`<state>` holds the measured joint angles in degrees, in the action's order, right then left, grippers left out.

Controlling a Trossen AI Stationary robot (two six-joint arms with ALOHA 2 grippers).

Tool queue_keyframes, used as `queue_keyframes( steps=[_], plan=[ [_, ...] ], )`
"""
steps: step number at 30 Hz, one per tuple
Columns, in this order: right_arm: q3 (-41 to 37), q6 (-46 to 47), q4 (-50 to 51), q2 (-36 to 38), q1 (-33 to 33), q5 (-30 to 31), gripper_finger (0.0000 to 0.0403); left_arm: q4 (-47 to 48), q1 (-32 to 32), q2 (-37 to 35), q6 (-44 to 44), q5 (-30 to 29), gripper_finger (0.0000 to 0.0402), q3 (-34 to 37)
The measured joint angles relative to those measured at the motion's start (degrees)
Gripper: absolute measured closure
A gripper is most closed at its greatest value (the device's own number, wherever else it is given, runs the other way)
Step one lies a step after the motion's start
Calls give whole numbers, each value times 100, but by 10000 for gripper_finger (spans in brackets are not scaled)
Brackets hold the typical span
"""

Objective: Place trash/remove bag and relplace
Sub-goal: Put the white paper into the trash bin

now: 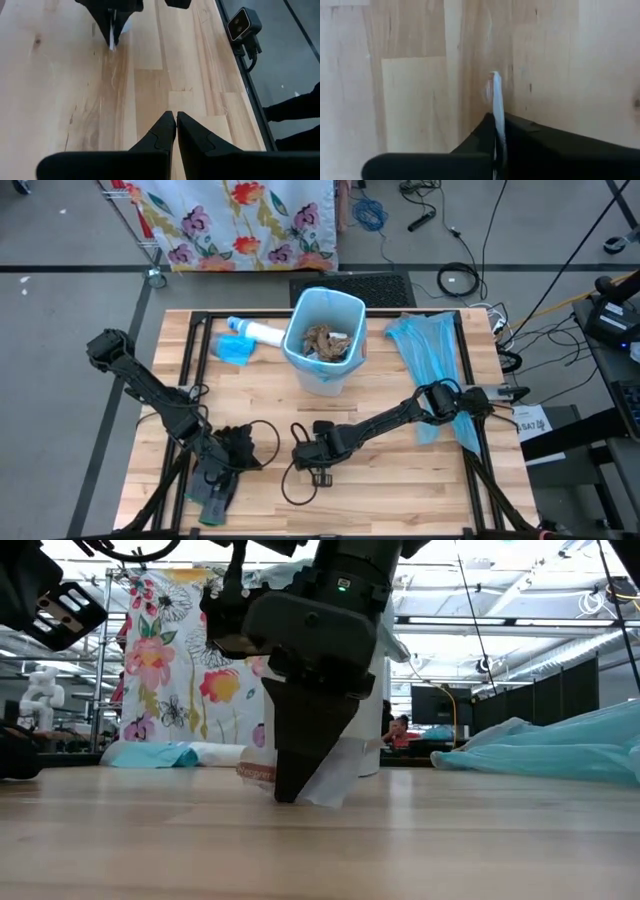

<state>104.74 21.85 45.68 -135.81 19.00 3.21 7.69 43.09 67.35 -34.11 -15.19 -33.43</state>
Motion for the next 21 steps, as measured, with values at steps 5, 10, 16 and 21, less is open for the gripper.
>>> queue_keyframes(
  steps=[5, 10, 16, 21],
  plan=[
    [312, 259, 490, 195, -1, -137, 399, -348, 0, 0, -3, -8, 378, -2],
    [920, 293, 1152, 586, 4, -165, 401, -818, 0, 0, 46, -158, 378, -4],
    [1816, 576, 1920, 823, -110, 165, 402, -851, -167, 0, 595, -1132, 378, -7],
    [2449, 769, 2171, 1193, -170, 745, 402, -823, -538, 0, 778, -1186, 378, -7]
  ],
)
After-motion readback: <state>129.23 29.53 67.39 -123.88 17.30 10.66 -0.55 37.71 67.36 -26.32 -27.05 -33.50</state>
